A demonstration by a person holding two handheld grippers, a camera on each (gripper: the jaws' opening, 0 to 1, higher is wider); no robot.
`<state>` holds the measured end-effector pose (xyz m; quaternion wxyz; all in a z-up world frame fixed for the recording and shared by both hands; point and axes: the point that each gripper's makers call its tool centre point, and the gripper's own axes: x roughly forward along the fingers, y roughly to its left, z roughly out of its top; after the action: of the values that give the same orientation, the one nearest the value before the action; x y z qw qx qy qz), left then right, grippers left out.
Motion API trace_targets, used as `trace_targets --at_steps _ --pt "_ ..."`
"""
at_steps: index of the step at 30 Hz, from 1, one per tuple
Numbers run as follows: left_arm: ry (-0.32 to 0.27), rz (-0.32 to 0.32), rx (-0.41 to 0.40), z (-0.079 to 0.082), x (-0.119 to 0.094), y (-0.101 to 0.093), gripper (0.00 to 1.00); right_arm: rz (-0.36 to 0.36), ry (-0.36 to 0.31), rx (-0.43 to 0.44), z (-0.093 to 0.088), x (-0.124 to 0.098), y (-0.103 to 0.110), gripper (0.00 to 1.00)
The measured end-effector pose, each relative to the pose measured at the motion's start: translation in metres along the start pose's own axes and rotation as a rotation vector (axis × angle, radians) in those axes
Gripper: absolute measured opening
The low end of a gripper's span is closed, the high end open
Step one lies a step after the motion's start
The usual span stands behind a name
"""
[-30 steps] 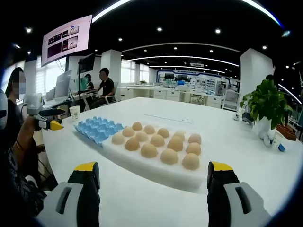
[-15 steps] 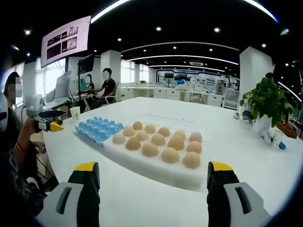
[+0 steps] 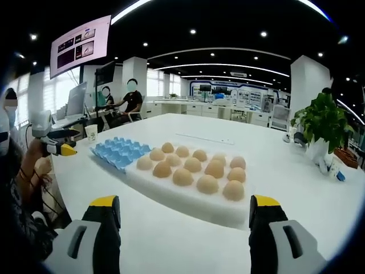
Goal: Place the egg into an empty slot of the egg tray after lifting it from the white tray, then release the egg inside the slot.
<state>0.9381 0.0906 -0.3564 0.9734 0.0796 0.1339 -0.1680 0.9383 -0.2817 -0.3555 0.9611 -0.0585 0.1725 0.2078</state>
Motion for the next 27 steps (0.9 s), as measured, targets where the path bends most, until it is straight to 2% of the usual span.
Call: trace_targets --at_steps 19,27 --pt "-0.01 -0.013 -0.006 0.005 0.002 -0.002 0.99 0.01 0.009 -0.004 0.0 0.005 0.001 0.97" --pt "-0.01 -0.019 -0.008 0.004 0.006 -0.003 0.99 0.026 -0.015 -0.011 0.011 0.01 0.007 0.97"
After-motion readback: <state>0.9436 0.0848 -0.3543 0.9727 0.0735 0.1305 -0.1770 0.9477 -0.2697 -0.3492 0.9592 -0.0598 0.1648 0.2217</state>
